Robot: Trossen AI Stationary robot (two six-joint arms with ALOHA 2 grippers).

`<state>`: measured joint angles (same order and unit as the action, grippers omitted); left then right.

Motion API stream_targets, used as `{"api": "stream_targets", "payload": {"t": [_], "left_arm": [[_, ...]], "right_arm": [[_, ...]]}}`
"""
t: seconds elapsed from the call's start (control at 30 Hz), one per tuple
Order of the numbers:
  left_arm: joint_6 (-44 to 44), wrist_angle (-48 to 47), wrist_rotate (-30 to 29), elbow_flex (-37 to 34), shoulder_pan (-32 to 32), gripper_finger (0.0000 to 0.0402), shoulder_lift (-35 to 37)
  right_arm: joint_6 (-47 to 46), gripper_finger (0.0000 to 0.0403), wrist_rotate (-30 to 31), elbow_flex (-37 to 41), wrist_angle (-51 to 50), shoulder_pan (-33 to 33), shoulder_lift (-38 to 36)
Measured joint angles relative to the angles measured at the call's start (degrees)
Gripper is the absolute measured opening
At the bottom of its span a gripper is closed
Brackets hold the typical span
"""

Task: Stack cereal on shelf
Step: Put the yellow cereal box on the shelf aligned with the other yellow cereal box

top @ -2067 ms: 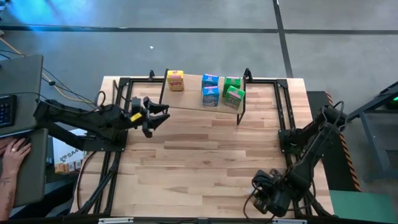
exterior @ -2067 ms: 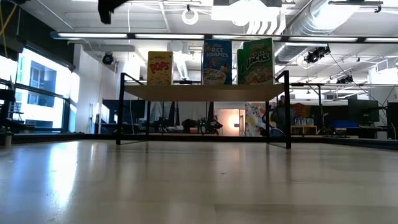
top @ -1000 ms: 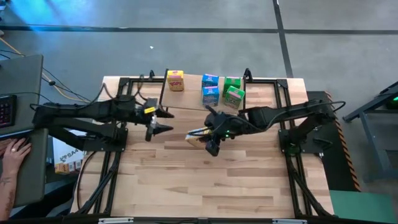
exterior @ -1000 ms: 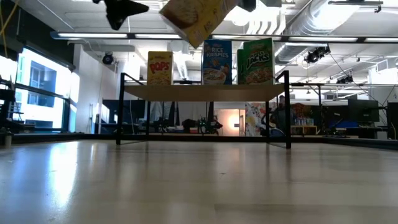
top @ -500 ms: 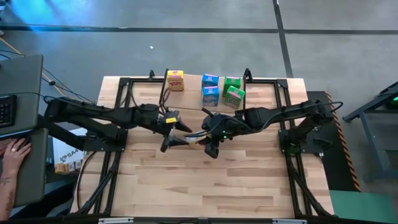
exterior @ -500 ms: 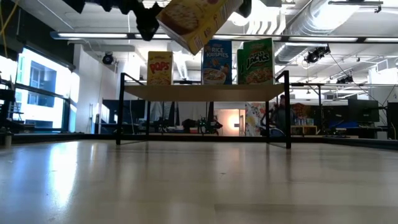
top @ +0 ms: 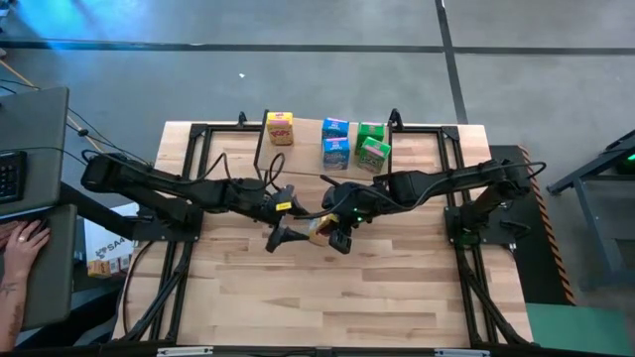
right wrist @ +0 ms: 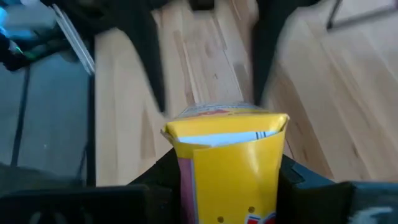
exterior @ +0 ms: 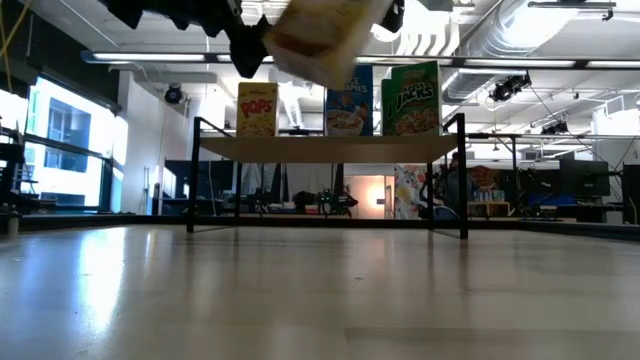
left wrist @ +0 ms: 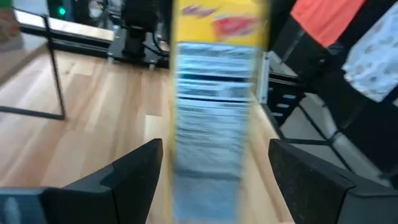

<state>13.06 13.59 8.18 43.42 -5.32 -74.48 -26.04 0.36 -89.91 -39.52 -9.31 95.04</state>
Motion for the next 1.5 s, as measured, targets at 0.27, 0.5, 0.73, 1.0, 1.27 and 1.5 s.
{"api": "stream_targets", "payload": {"t": [0.27,0.5,0.73,1.0,1.27,1.5], "left_arm": [[-3.52,-1.14,-1.79,-0.09,0.00,0.0285,0.22],[-3.26,0.54,1.93,-0.07,-1.16,0.0285,-1.98],[-1.52,5.41,0.21,-0.09,-1.83,0.0284,-3.70],[-2.22,5.80,0.18,0.00,-0.34,0.0217,-3.62],[-2.75,4.72,0.17,0.00,0.13,0.0129,-3.38],[-3.37,-3.12,-0.21,-0.05,0.78,0.0148,-1.14]], "right_arm": [[-0.57,0.0112,-0.76,-0.22,1.57,-0.43,-0.09],[-0.48,0.0112,0.43,-0.20,2.16,0.31,-0.11],[-0.46,0.0112,0.75,-0.20,2.89,0.34,-0.11],[0.64,0.0112,0.30,-0.19,4.46,0.34,-0.11],[0.45,0.0119,-0.16,-0.73,3.23,0.38,-0.03],[-0.91,0.0188,0.38,-7.39,-11.14,1.15,-0.75]]}}
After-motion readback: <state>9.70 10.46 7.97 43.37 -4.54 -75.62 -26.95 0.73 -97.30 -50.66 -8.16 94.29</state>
